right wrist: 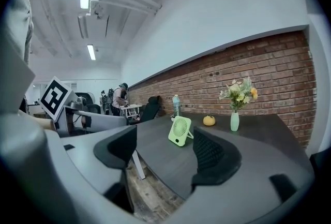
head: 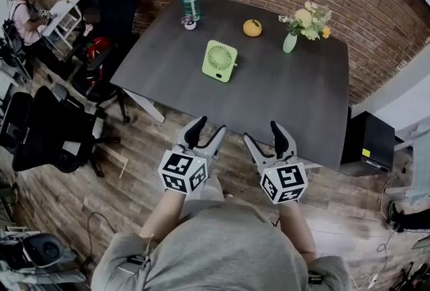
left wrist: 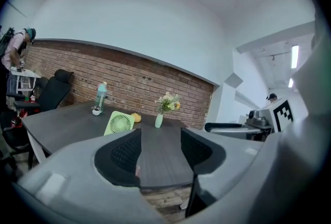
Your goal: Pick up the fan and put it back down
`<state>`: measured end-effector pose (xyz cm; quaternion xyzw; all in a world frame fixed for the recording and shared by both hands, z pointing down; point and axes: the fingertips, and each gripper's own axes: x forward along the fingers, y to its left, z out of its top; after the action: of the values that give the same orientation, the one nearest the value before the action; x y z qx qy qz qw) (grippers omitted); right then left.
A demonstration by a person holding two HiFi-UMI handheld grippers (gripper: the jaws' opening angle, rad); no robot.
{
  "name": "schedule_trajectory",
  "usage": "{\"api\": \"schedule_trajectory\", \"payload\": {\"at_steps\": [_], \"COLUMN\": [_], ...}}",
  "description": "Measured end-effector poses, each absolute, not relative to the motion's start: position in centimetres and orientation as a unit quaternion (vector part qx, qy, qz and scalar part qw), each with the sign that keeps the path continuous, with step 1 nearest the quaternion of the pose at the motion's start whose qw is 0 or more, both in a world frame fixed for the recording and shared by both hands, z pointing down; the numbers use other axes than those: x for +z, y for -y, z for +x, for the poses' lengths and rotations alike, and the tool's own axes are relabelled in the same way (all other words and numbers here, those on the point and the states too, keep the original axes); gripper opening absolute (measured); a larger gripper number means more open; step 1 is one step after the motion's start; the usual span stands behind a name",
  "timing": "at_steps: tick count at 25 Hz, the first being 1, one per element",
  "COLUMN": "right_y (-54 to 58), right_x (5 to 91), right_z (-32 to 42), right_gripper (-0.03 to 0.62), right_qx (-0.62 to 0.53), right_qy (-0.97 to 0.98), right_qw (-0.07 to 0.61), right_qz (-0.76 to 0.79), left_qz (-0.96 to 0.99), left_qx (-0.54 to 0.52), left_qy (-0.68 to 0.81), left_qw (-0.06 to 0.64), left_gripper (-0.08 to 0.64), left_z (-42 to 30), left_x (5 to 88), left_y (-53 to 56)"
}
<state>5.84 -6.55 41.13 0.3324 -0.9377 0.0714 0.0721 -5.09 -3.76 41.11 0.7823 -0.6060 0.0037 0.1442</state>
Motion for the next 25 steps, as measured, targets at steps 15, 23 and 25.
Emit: {"api": "schedule_trajectory", "payload": {"at_steps": [15, 23, 25], "right_y": [13.7, 19.2, 20.5], "right_x": [43.6, 44.8, 45.1], "right_z": [0.0, -5.3, -6.3], "right_gripper": [0.325, 0.325, 0.325], "right_qx": [0.074, 0.077, 0.077], "right_qy": [0.935, 0.929, 0.927], "right_qw": [0.102, 0.111, 0.117], "right_qz": [0.332, 0.344, 0.349], "left_qz": [0.789, 0.805, 0.805], "left_qx": [0.011, 0.020, 0.022], "left_qy": [0.592, 0.568, 0.565], "left_qw": [0.164, 0.173, 0.179], "left_gripper": [0.273, 0.311, 0.313], "left_z": [-11.0, -16.0, -17.4], "left_x": [43.6, 45.1, 45.5], "left_y": [10.4, 16.1, 17.4]}}
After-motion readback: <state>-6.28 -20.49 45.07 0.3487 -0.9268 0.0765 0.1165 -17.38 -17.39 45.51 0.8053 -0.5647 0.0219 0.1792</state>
